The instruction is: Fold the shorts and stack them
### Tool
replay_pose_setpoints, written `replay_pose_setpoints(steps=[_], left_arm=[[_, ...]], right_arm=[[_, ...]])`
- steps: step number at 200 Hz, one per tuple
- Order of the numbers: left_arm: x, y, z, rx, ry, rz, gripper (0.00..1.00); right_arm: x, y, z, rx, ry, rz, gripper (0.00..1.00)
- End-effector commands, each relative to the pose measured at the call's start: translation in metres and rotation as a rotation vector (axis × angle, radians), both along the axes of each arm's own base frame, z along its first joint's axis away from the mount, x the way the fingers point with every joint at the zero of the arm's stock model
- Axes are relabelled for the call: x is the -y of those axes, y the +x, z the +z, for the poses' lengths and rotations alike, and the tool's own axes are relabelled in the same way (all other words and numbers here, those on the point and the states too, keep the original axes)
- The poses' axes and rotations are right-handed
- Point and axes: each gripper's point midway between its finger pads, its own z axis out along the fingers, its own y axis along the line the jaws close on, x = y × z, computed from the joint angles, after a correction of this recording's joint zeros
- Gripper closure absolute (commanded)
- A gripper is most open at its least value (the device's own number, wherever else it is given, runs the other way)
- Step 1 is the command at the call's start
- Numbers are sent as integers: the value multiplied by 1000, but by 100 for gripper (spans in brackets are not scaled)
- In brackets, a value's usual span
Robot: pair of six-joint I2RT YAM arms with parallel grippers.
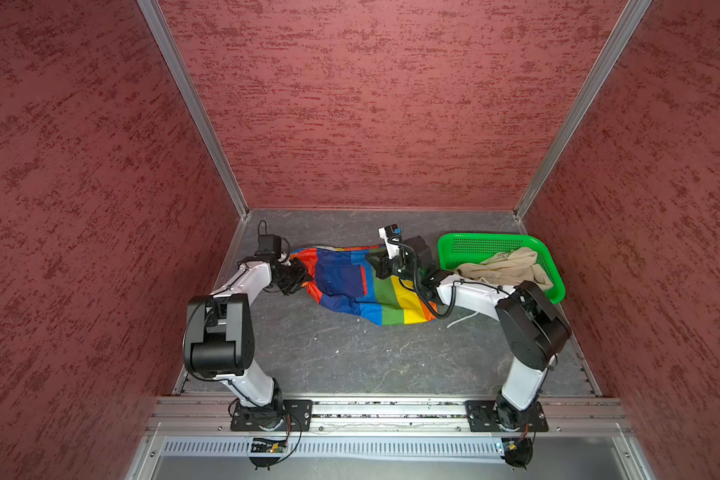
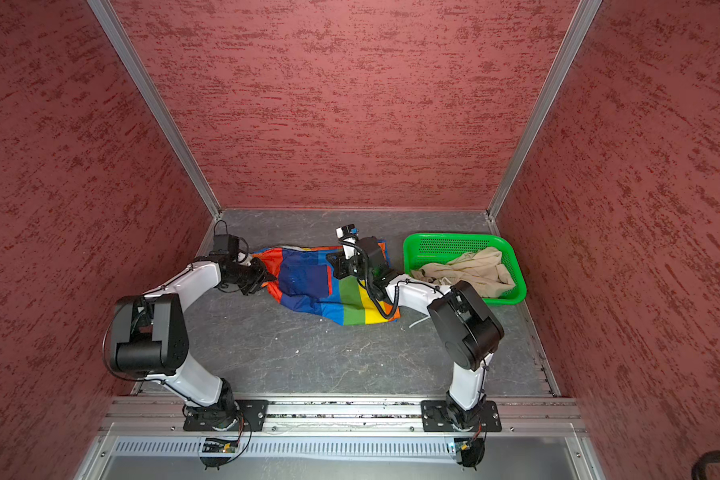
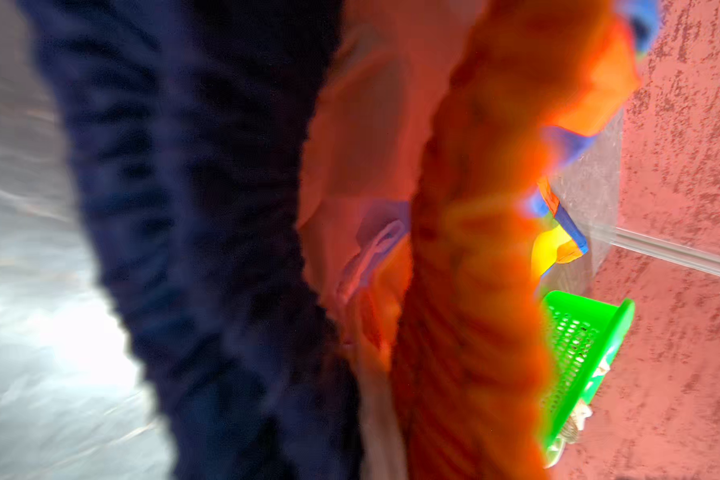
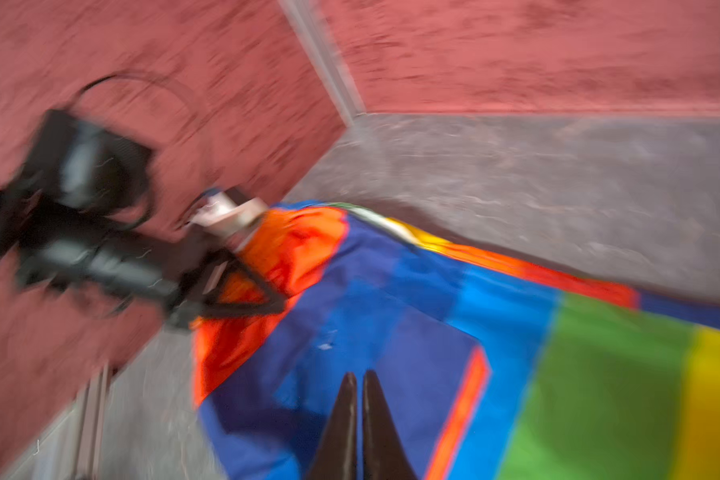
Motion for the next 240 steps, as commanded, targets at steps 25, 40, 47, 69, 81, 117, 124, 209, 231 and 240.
replay_pose_setpoints(steps=[25, 40, 47, 69, 81, 117, 124, 209, 231, 240], left_arm=[[-12, -4, 41, 85, 122, -49, 80], [-14, -4, 53, 105, 157, -60, 79], [-15, -4, 58, 110, 168, -63, 79], [-12, -3, 73, 142, 175, -88, 78], [-11, -2, 81, 156, 184, -102, 79], [-4, -1, 102, 192, 241, -152, 78], [-1, 0, 107, 201, 249, -165, 78], [42, 14, 119, 227, 354, -319, 77], [46, 16, 110, 209, 369, -345, 78], [47, 16, 107, 198, 382, -357, 79]], right_arm=[[-18, -1, -88, -271, -164, -18, 100], [-29, -5, -101, -305, -176, 10, 100], [-34, -7, -106, -319, -183, 23, 100], [-56, -11, -127, -383, -206, 80, 100], [-70, -14, -139, -422, -209, 114, 100], [-123, -28, -150, -423, -216, 200, 100], [-133, -30, -151, -424, -215, 214, 100], [-147, -34, -106, -381, -99, 266, 100], [-99, -30, -67, -356, -68, 198, 100], [-78, -36, -58, -347, -67, 172, 100]])
